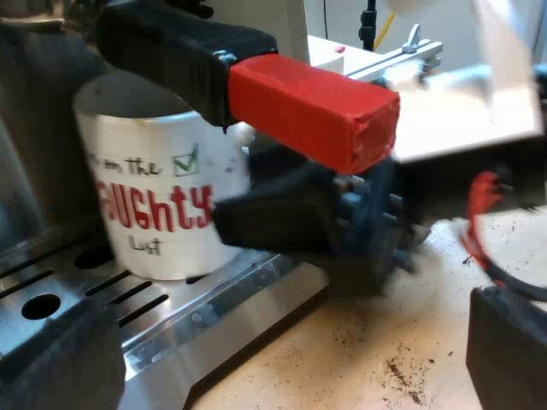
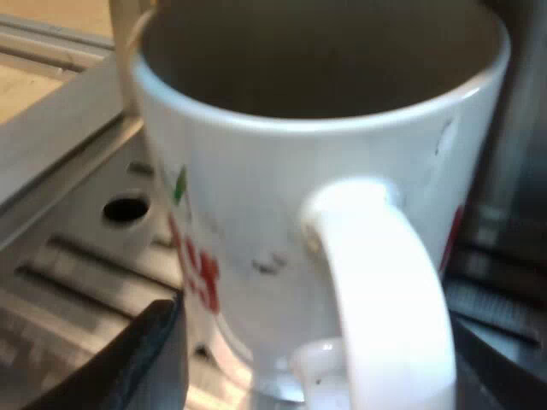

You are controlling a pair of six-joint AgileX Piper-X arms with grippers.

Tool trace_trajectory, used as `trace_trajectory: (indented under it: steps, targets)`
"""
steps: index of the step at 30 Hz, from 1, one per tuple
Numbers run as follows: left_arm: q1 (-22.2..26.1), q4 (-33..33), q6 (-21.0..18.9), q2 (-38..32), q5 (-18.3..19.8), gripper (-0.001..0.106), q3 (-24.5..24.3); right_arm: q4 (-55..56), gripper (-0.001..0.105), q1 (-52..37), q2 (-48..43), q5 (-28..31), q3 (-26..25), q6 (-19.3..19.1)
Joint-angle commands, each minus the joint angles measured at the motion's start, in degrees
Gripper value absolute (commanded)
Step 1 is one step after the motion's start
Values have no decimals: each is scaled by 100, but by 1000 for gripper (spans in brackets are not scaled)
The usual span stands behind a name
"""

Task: Place mug into machine

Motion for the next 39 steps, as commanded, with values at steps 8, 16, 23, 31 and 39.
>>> trace_trajectory:
  steps: [8, 16, 23, 31, 39]
  targets:
    - [-14, -72, -57, 5, 28, 82, -15, 898, 52, -200, 131, -413, -904, -65]
    - [-14, -72, -57, 5, 28, 82, -15, 1946, 52, -77, -274, -398, -878, 144]
    - [-14, -72, -57, 5, 28, 82, -15, 3057, 52, 165, -1186, -48, -524, 582]
    - [-14, -133, -57, 5, 28, 82, -610, 3329, 52, 781, -2504, 171, 32, 581]
    - [-14, 1233, 0, -12, 16, 82, -1730, 3961, 18, 1284, -3781, 601, 31, 581]
